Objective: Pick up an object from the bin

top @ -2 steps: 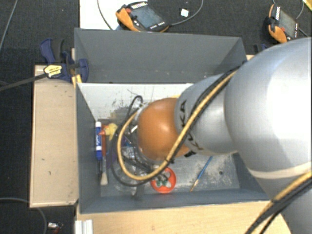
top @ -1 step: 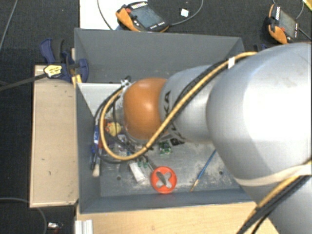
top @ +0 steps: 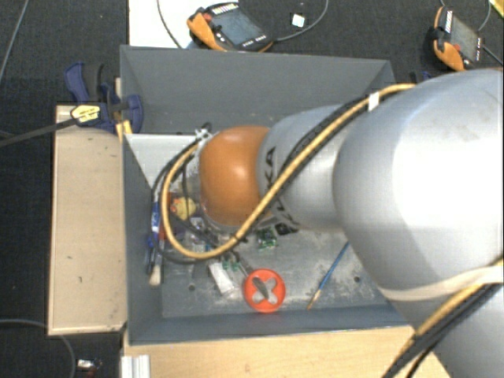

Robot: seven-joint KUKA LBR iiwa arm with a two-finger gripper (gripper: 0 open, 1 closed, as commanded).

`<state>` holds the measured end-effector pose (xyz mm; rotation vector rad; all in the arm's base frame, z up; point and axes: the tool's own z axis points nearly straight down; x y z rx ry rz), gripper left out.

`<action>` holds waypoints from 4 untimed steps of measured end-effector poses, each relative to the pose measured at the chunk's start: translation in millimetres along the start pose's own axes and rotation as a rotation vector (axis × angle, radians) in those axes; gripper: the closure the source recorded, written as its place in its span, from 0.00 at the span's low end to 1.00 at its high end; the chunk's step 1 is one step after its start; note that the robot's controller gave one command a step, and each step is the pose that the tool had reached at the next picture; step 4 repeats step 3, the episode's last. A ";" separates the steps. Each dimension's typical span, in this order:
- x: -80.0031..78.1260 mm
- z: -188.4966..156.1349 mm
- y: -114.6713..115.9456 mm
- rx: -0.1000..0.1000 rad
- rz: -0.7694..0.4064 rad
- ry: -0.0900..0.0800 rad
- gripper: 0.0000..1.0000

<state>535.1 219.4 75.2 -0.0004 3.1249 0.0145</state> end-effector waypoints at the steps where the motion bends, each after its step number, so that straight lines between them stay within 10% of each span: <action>1: 0.3 -11.8 -0.3 0.000 0.001 0.000 1.00; 4: 1.0 -68.0 -1.4 0.005 0.003 0.009 1.00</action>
Offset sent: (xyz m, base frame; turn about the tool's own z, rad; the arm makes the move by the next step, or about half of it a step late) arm -0.0008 -0.0002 0.0086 0.0003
